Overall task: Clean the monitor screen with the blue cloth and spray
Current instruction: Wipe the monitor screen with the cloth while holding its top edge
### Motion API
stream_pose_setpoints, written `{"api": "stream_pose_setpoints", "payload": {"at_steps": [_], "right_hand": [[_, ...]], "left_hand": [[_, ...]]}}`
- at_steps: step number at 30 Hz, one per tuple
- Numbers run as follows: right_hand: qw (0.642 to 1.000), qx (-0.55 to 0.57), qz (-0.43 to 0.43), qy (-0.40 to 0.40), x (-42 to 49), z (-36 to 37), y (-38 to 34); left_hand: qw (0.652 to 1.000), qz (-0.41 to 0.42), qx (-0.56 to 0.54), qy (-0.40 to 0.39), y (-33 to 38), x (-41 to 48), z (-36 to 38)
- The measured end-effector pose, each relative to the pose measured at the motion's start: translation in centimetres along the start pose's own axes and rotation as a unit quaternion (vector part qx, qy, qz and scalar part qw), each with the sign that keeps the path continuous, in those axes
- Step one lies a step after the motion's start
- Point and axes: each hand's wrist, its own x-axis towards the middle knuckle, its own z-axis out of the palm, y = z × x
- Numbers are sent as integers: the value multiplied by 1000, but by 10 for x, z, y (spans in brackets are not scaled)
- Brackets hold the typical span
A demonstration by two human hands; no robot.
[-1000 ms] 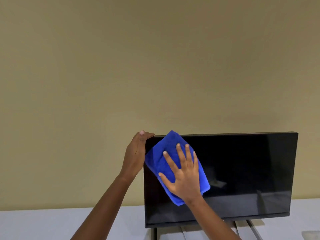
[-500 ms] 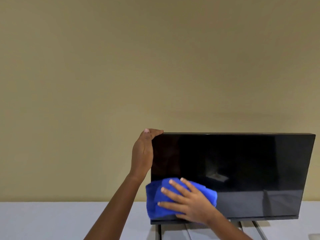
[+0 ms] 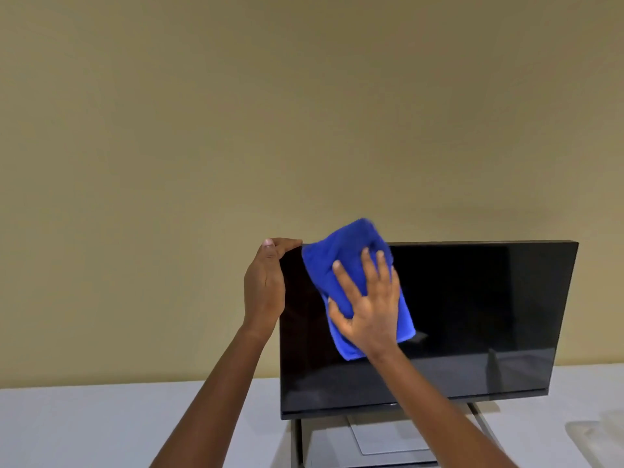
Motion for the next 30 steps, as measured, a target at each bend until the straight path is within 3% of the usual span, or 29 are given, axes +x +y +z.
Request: {"api": "stream_pose_setpoints", "payload": {"at_steps": [3,7,10,13,15,18,21,24,30], "right_hand": [[989,-12,-133,-65,-52,9,-6],[920,-80,-334,-187,-125,12,1],[881,-92,-419,-197,-136,8,15],[869,-77,-455,-178,-110,-2,38],[881,-77,-443,-151,-82,-11,64],[933,-54,-346,-84,-32,-26,107],[984,-37,-167,-42,12,-38,142],[1000,19,20,-11,30,-45,151],[996,46,-66,-29,-25,-25,122]], "left_hand": [[1000,5,18,5,-1,1,1],[999,10,49,0,-1,1,0],[992,24,121,2,5,-2,0],[961,90,262,-2,17,-7,7],[935,113,335,-9,26,-10,14],[904,110,412,-25,36,-13,27],[909,89,405,-46,43,-12,46],[918,96,379,-58,50,-15,65],[926,95,365,-32,47,-21,77]]}}
